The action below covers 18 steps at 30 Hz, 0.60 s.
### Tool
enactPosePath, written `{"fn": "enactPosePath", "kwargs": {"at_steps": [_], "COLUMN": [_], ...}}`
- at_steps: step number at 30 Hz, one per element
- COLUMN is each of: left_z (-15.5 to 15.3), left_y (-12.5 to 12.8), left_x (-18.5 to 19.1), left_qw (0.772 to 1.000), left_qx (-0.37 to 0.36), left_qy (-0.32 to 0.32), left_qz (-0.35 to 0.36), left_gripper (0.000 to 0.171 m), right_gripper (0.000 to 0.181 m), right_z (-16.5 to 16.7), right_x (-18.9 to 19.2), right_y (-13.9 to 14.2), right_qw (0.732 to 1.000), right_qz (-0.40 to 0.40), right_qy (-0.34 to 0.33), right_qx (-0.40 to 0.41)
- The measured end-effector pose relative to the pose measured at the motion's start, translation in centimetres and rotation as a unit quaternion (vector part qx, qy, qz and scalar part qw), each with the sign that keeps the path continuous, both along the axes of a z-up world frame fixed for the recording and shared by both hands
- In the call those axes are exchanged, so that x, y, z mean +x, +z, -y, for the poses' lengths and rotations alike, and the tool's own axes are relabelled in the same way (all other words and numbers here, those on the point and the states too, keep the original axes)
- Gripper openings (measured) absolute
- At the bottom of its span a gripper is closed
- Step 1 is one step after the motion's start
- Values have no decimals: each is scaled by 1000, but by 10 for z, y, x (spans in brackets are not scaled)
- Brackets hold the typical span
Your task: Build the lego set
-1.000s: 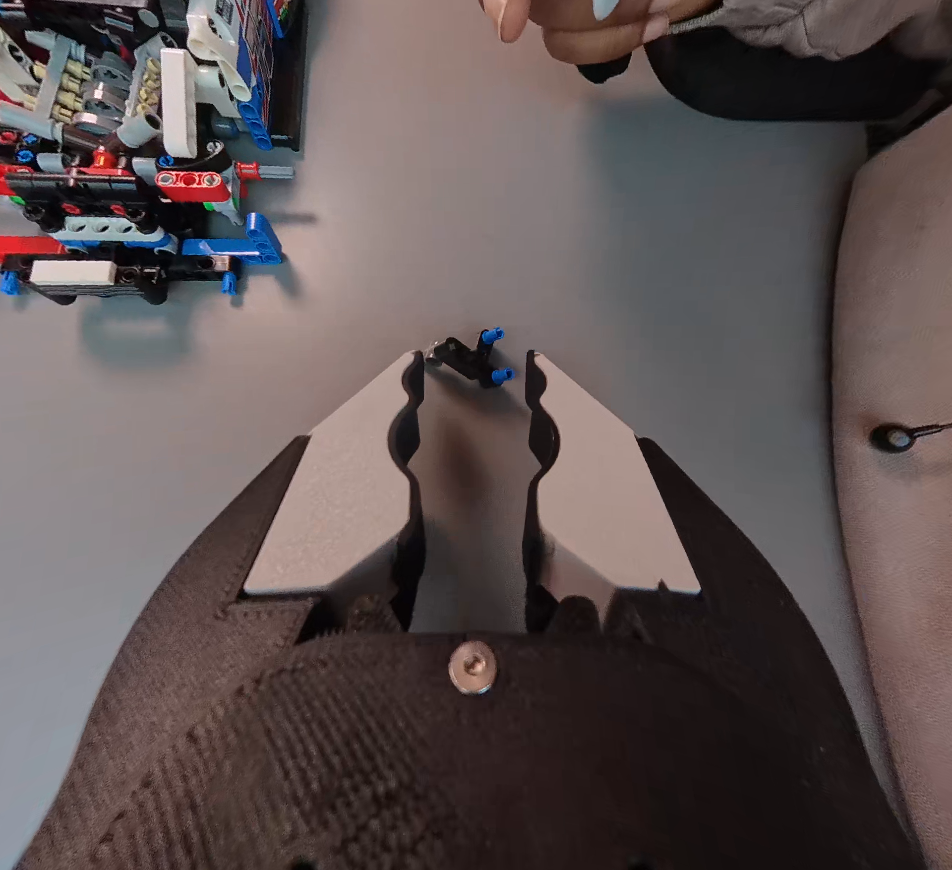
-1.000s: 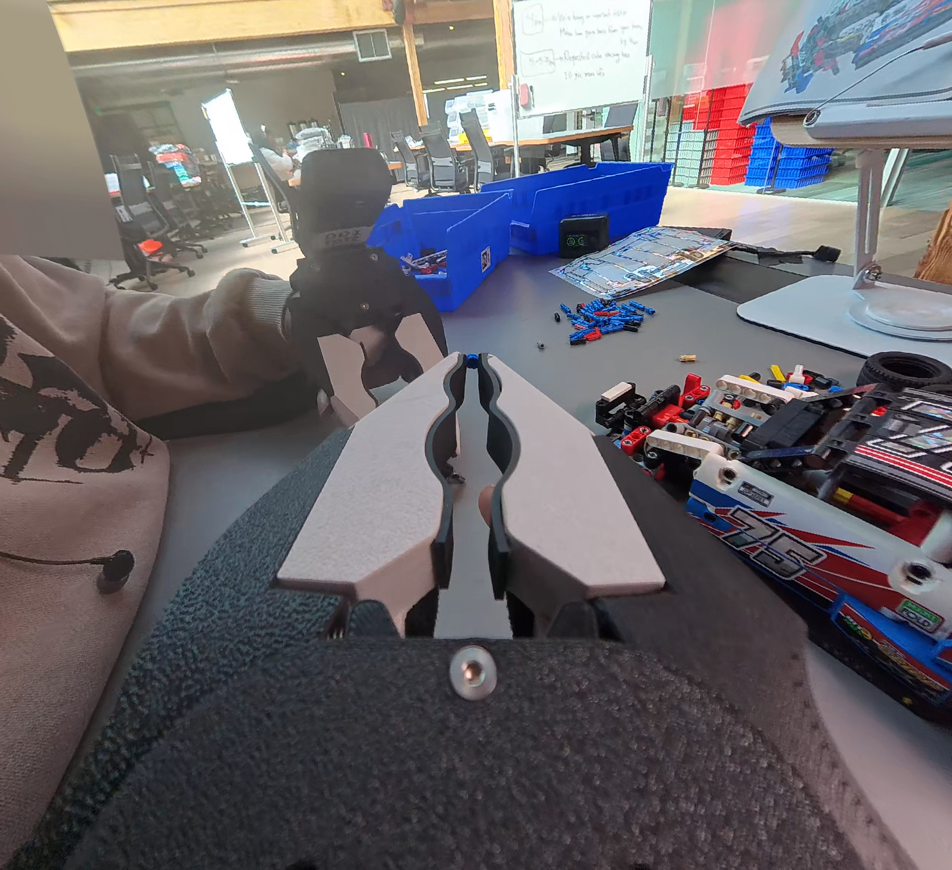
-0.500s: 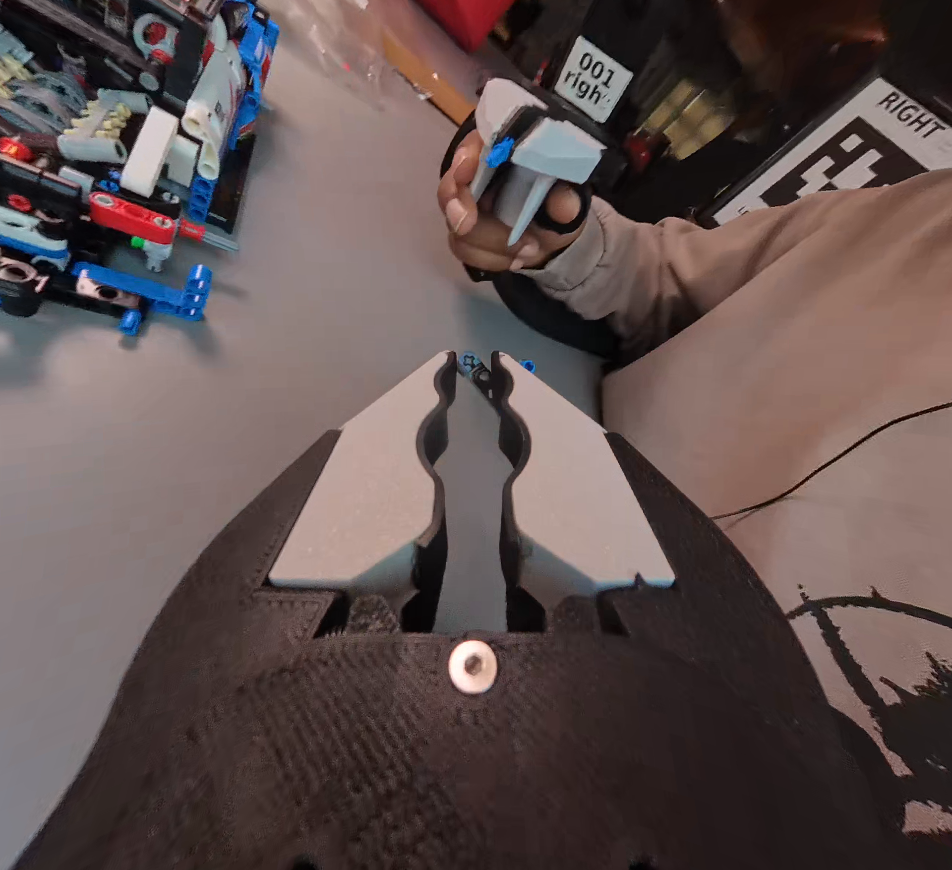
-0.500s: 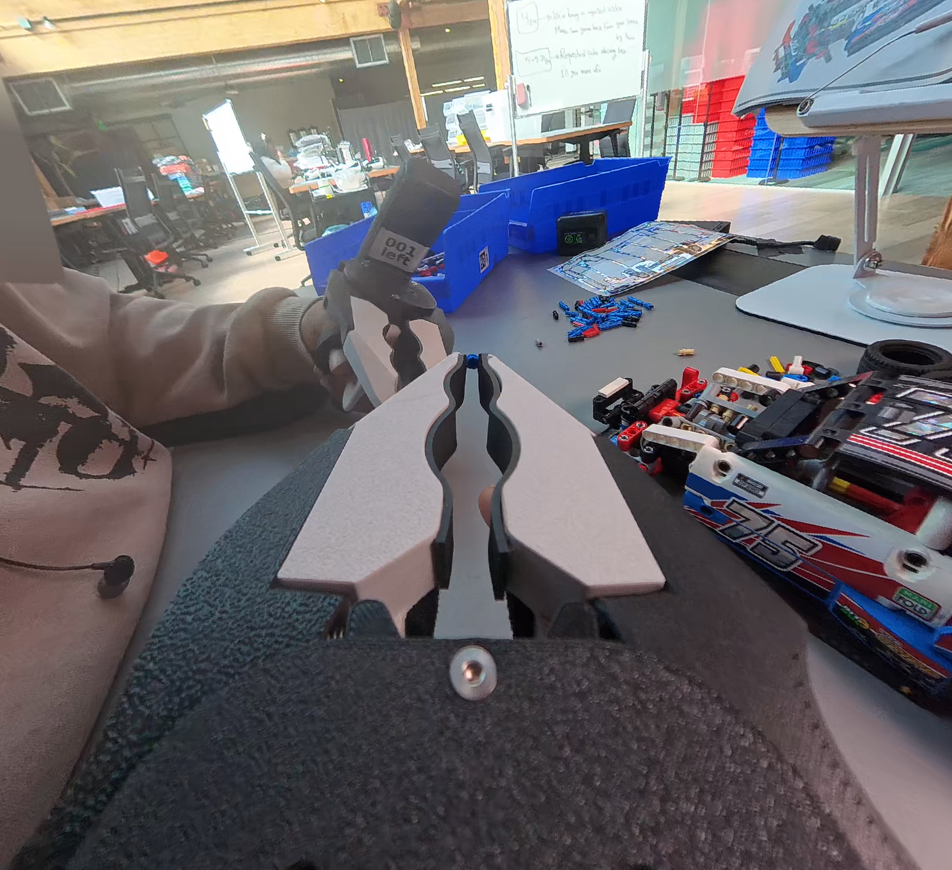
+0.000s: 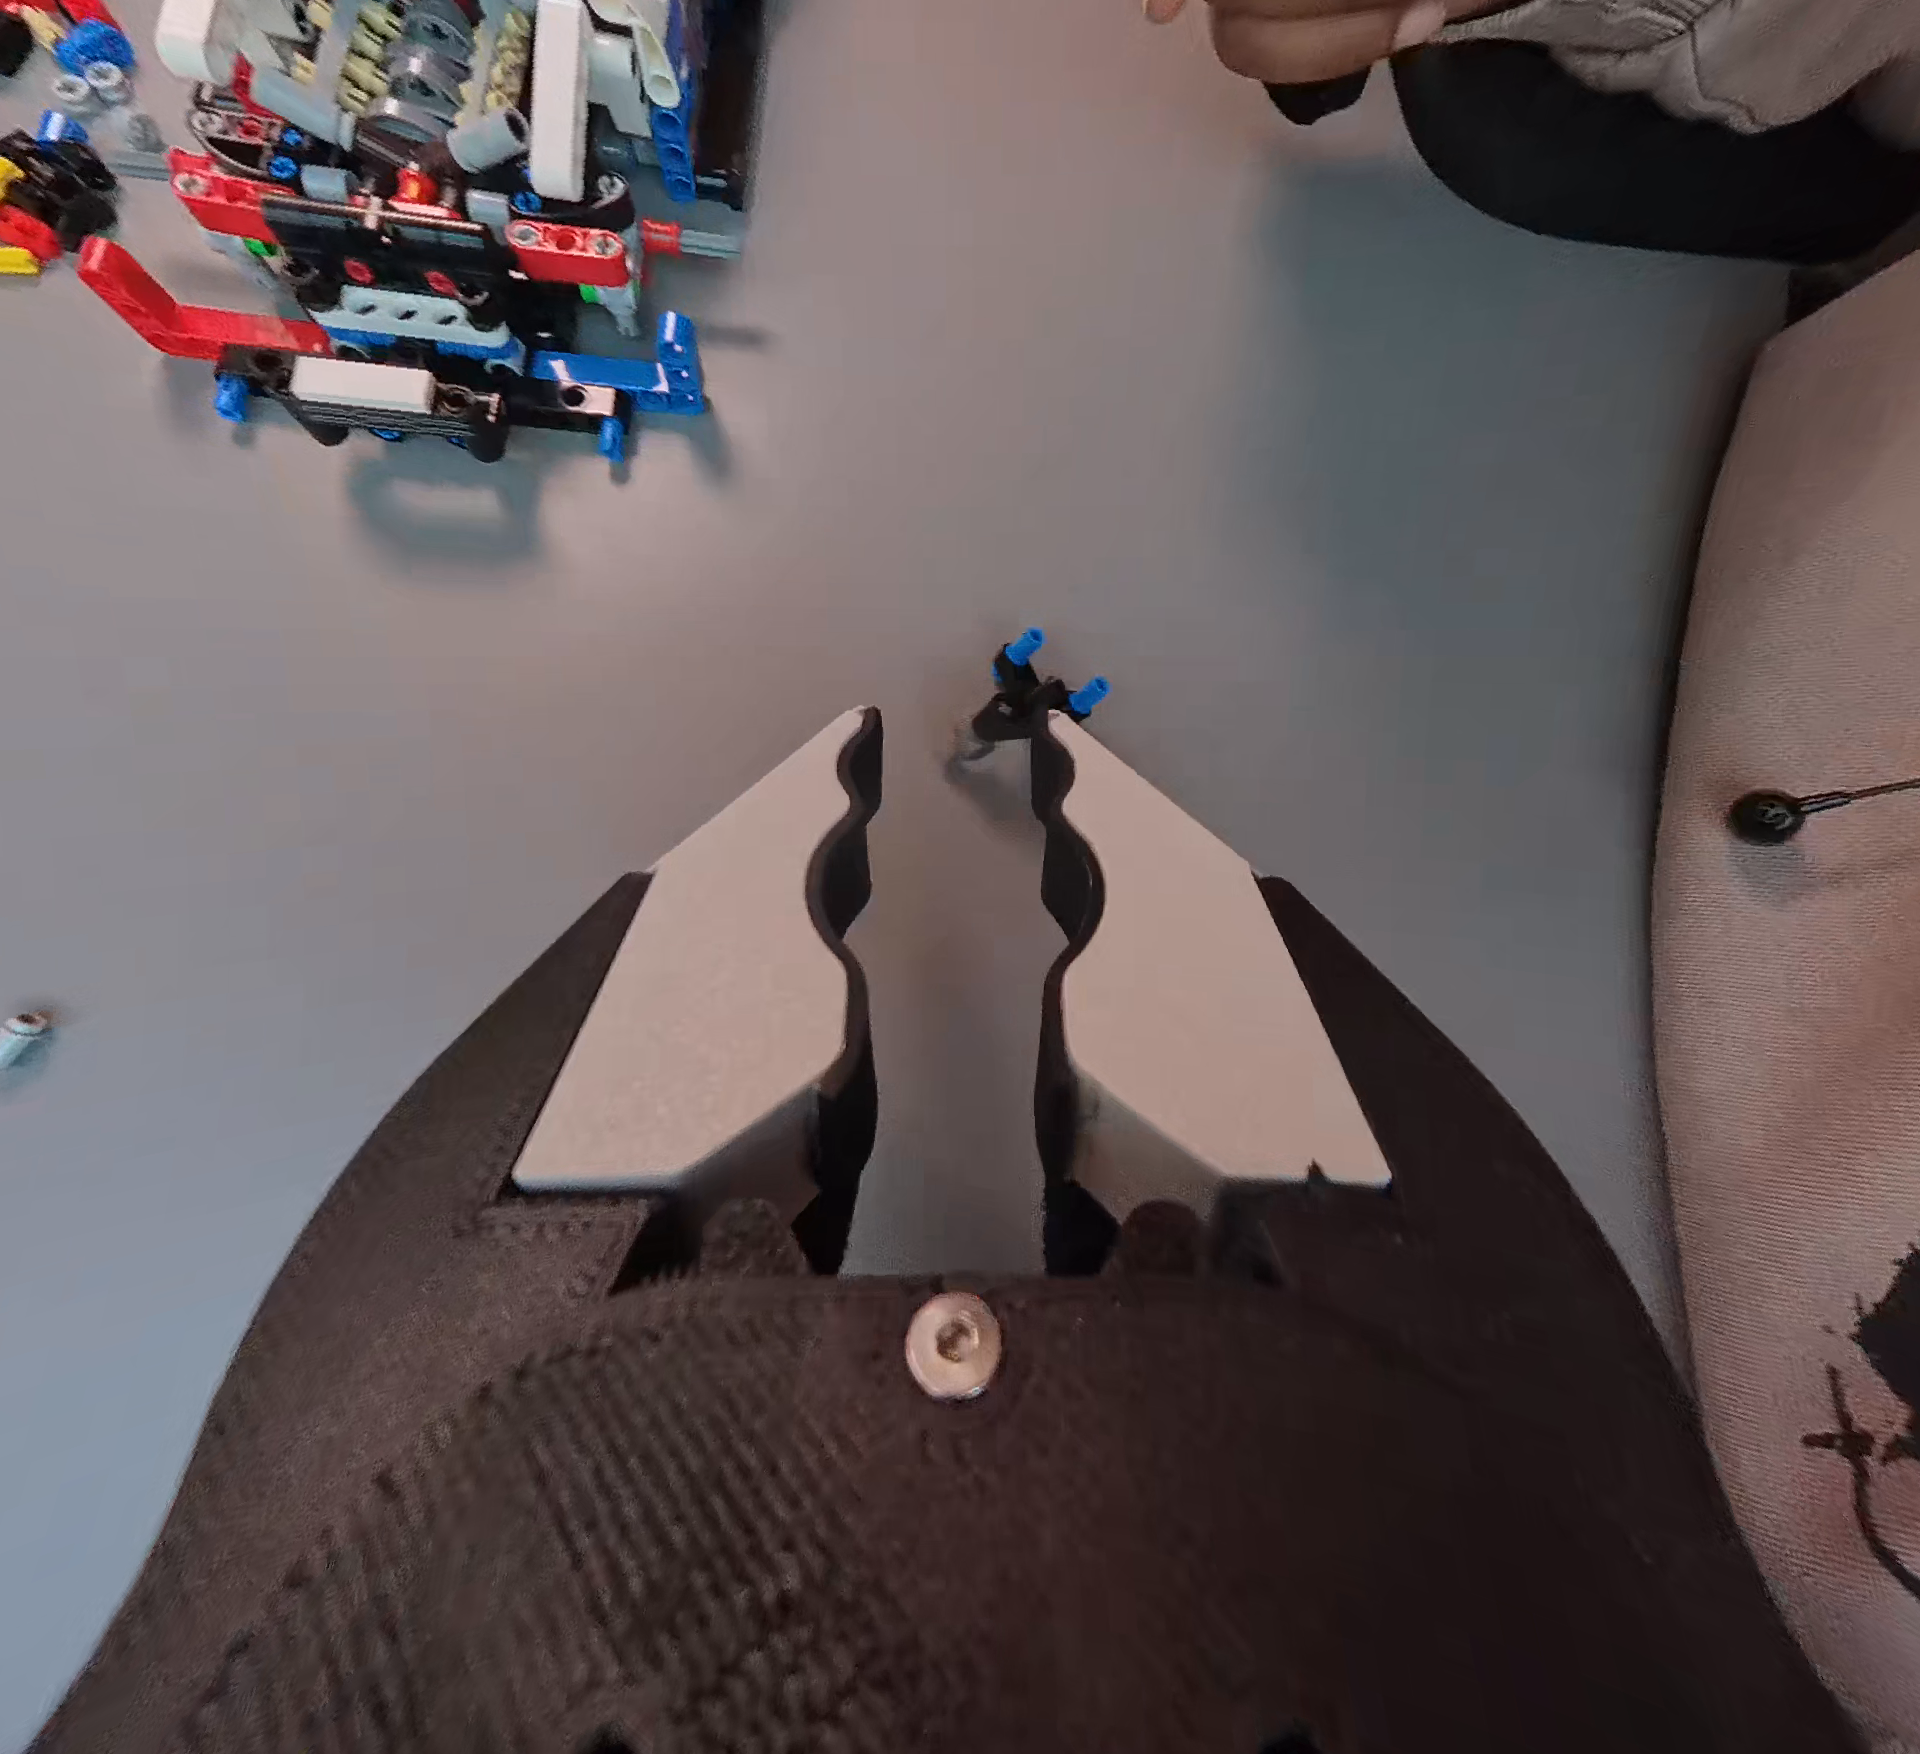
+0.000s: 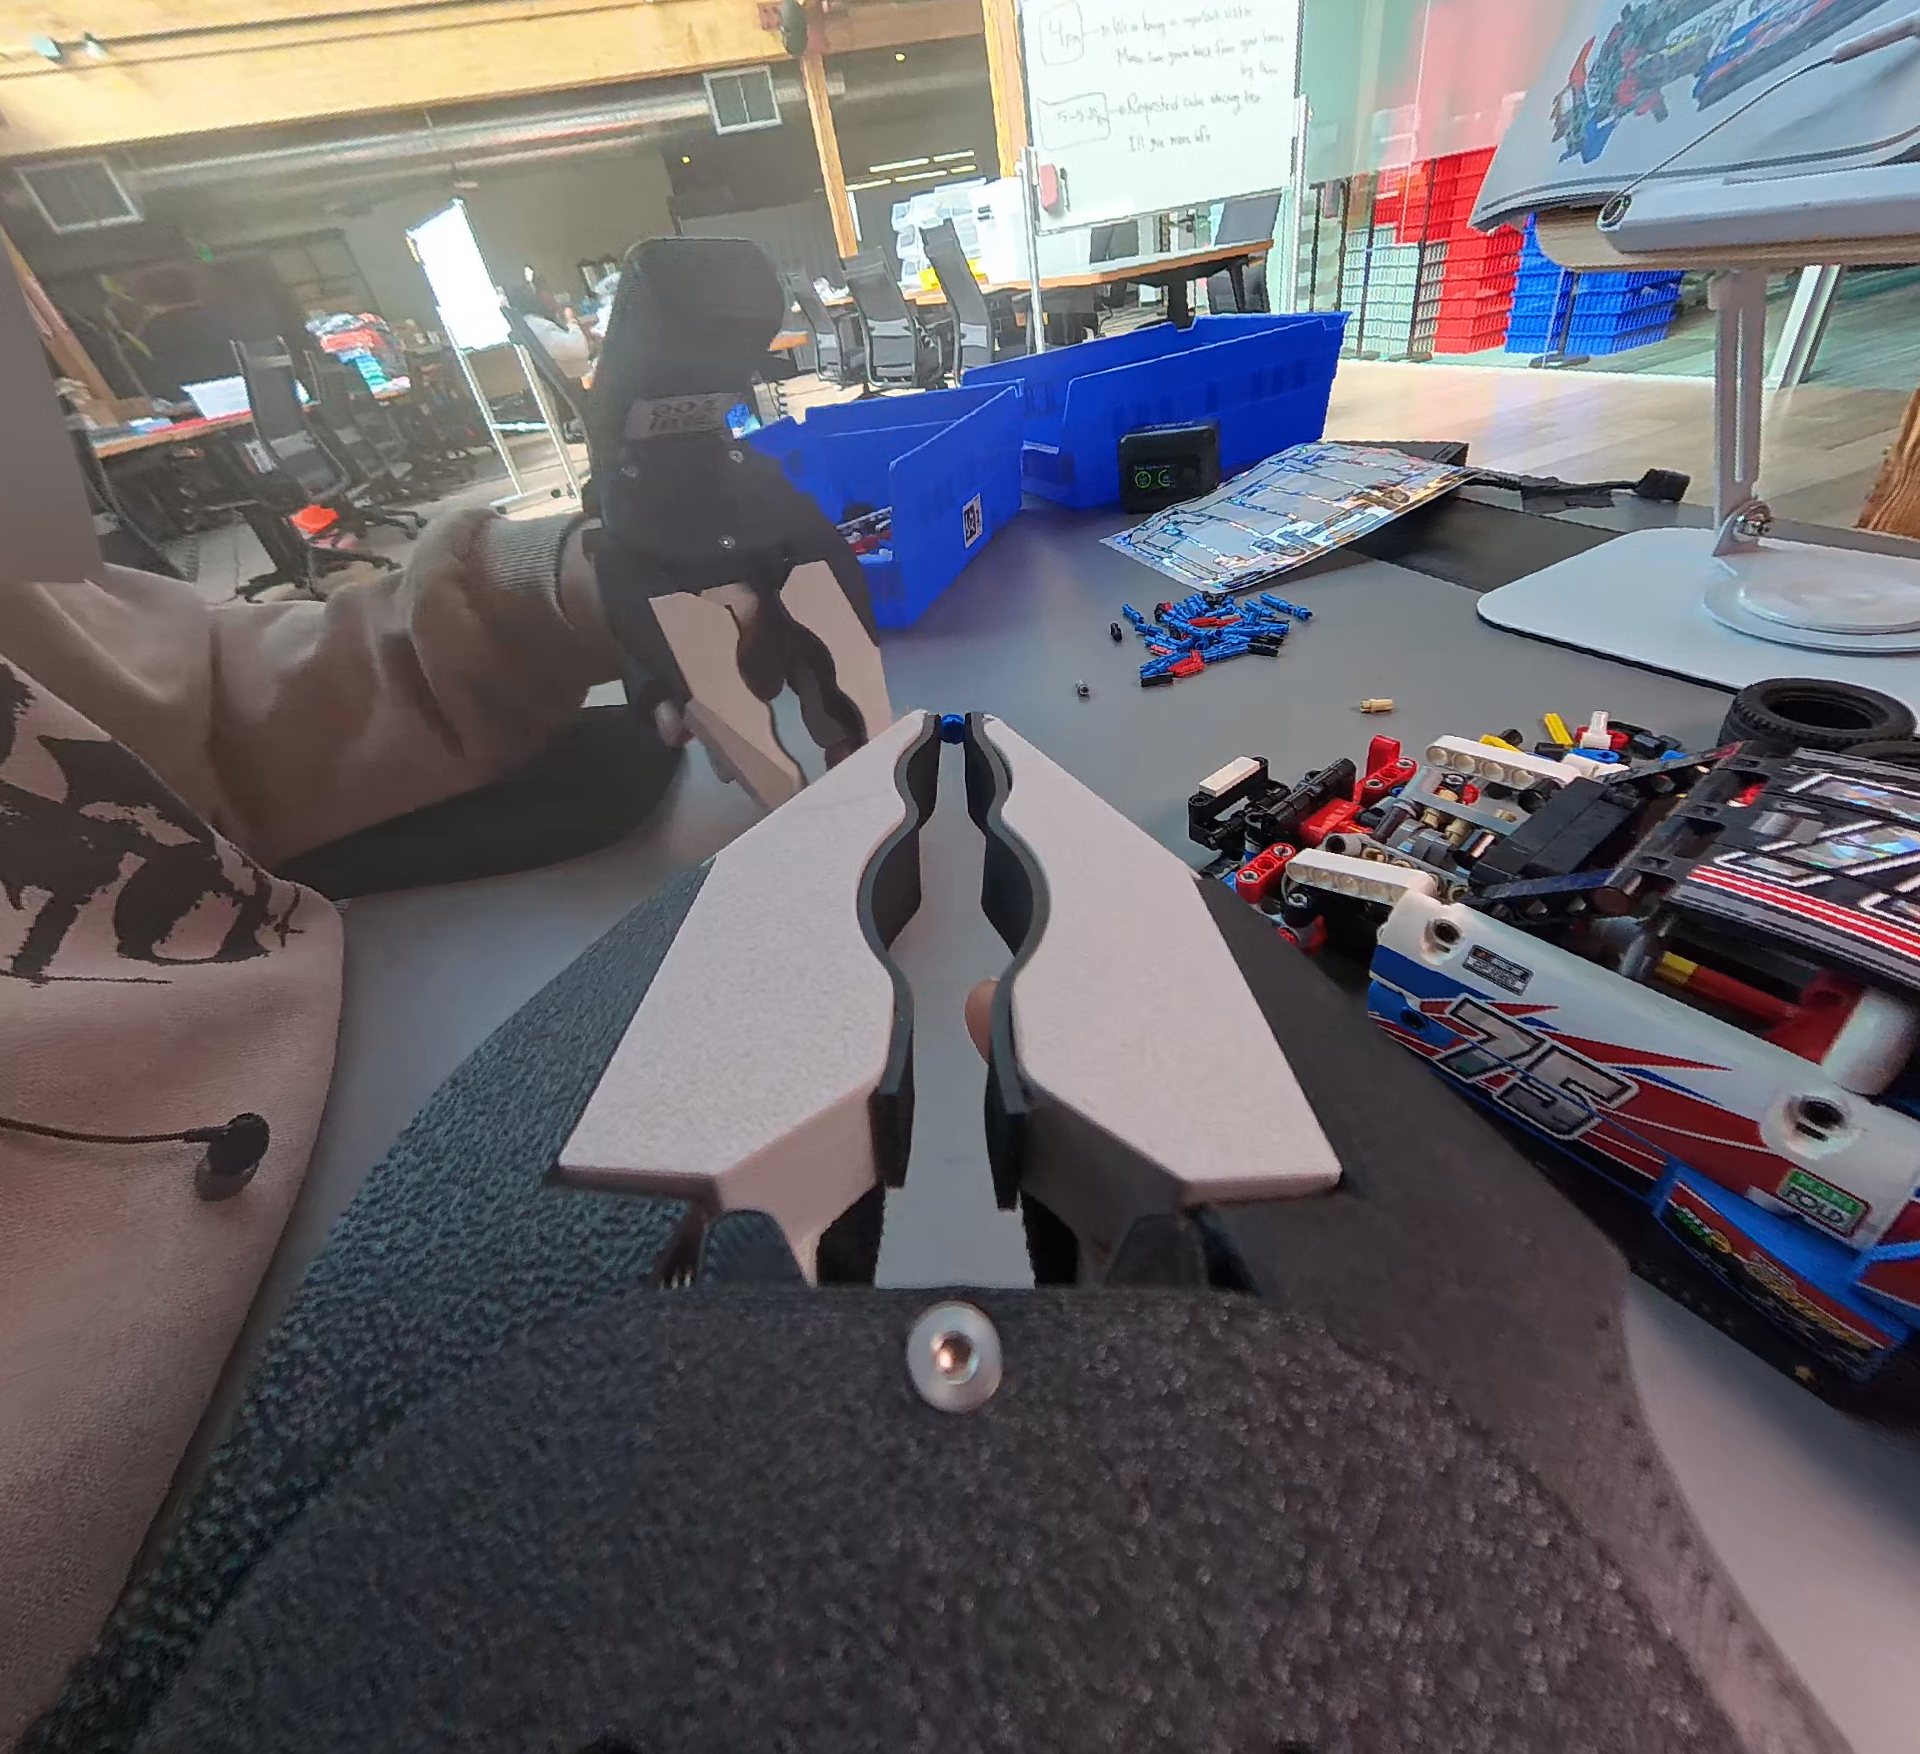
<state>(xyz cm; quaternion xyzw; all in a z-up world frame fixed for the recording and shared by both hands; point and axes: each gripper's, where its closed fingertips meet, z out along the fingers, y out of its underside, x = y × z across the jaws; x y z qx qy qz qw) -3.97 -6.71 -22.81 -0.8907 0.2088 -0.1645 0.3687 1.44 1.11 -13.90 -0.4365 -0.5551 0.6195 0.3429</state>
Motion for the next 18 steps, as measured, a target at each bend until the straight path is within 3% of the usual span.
{"fn": "enactPosePath", "kwargs": {"at_steps": [4, 10, 12, 18], "left_z": [1, 2, -4, -26], "left_y": [-8, -27, -26, -12], "left_x": [18, 18, 17, 18], "left_qw": [999, 997, 996, 987], "left_qx": [-11, -31, -6, 99], "left_qy": [7, -19, -22, -32], "left_qz": [-32, -61, -82, -124], "left_gripper": [35, 26, 9, 9], "right_gripper": [2, 2, 2, 2], "right_z": [-1, 6, 6, 0], "right_x": [-1, 1, 1, -1], "right_y": [-1, -1, -1, -9], "right_qw": [1000, 1000, 1000, 1000], "right_qz": [3, 3, 2, 24], "right_qy": [1, 10, 10, -1], "right_qx": [-4, 7, 10, 19]}}
